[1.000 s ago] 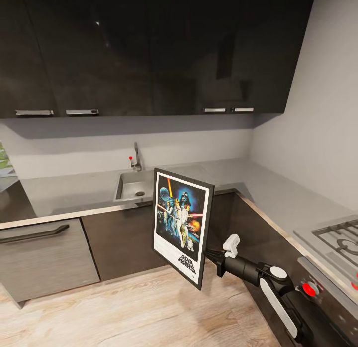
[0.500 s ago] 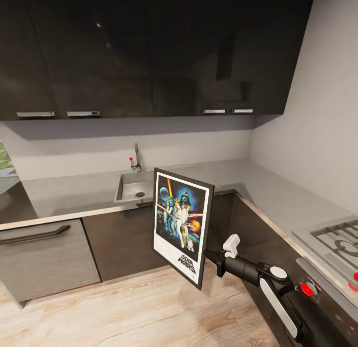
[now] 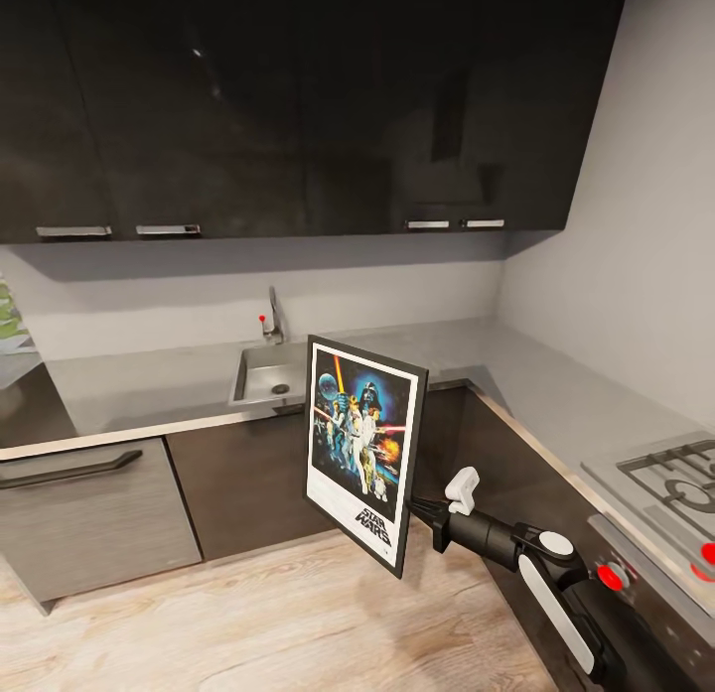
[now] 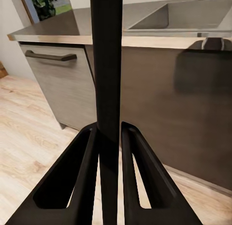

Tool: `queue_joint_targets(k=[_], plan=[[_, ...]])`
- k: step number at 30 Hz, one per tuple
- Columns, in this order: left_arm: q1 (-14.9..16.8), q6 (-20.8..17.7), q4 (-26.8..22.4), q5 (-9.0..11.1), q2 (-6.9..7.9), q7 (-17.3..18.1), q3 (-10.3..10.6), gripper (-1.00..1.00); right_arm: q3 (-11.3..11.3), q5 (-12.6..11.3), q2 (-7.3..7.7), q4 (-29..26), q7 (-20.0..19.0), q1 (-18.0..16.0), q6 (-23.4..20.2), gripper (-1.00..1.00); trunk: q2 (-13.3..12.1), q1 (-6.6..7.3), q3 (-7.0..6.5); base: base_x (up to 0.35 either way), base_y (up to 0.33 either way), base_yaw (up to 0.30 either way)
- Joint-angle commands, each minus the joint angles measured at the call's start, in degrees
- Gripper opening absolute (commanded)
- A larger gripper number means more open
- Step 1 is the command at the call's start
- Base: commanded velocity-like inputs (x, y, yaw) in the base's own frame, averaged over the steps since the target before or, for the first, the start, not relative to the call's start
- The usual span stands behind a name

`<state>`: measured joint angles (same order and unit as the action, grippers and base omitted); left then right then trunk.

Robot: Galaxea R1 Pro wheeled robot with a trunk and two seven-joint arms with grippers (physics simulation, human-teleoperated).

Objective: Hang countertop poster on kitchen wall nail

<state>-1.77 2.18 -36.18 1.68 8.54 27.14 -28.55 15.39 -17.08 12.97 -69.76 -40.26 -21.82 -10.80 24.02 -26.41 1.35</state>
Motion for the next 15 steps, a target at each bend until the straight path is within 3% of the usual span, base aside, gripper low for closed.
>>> queue_joint_targets(k=[1, 15], plan=[[0.0, 0.0, 0.0, 0.2, -0.01, 0.3, -0.1, 1.0, 0.1, -0.8, 0.04, 0.0, -0.2, -0.1, -0.6, -1.0, -0.3, 0.19, -0.07, 0.0, 0.0, 0.0], [0.0, 0.0, 0.0, 0.2, -0.01, 0.3, -0.1, 1.0, 0.1, -0.7, 0.04, 0.0, -0.2, -0.1, -0.6, -1.0, -1.1, 0.63, -0.43, 0.0, 0.0, 0.0]])
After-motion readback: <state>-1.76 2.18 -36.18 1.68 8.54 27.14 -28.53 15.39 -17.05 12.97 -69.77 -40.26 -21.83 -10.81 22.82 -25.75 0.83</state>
